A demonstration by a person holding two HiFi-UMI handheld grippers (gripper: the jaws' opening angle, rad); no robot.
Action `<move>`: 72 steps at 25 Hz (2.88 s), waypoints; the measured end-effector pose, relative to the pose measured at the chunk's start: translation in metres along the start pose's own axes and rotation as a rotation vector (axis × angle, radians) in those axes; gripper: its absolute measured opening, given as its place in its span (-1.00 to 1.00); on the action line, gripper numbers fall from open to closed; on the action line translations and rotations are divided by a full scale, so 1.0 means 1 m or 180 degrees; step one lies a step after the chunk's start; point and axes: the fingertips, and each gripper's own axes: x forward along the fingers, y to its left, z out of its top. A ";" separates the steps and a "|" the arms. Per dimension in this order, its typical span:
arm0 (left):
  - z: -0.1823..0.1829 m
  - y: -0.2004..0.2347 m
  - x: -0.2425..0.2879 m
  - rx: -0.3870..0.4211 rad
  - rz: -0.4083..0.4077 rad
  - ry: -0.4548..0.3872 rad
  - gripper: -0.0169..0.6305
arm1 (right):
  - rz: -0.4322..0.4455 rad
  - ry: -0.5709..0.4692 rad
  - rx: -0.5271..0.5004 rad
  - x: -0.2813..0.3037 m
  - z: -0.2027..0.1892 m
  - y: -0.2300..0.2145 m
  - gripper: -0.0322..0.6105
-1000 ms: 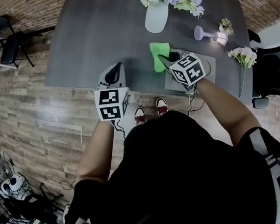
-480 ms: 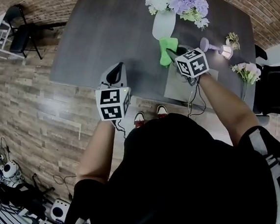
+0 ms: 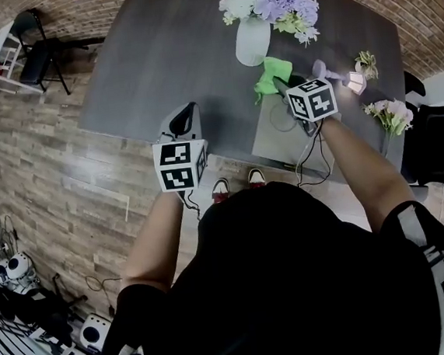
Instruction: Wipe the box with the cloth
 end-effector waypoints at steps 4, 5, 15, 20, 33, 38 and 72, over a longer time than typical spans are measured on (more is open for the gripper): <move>0.001 -0.012 0.010 0.0038 -0.0067 0.0020 -0.92 | -0.0081 -0.0021 0.0106 -0.011 -0.008 -0.015 -0.77; 0.001 -0.015 0.013 0.0045 -0.0090 0.0031 -0.92 | -0.0104 -0.0026 0.0121 -0.015 -0.010 -0.018 -0.77; 0.010 -0.075 0.046 0.0227 -0.0533 0.0056 -0.92 | -0.0539 0.0007 0.0381 -0.074 -0.056 -0.074 -0.77; 0.011 -0.110 0.062 0.0279 -0.0728 0.0066 -0.92 | -0.0788 0.0045 0.0516 -0.110 -0.084 -0.102 -0.77; 0.020 -0.169 0.078 0.0487 -0.1101 0.0082 -0.92 | -0.1149 0.0032 0.0839 -0.164 -0.133 -0.133 -0.77; 0.014 -0.179 0.073 0.0568 -0.1201 0.0130 -0.92 | -0.1179 0.0101 0.0982 -0.172 -0.157 -0.125 -0.77; -0.028 -0.166 0.010 0.0882 -0.2267 0.0165 -0.92 | -0.2155 0.0205 0.1817 -0.271 -0.246 0.033 -0.77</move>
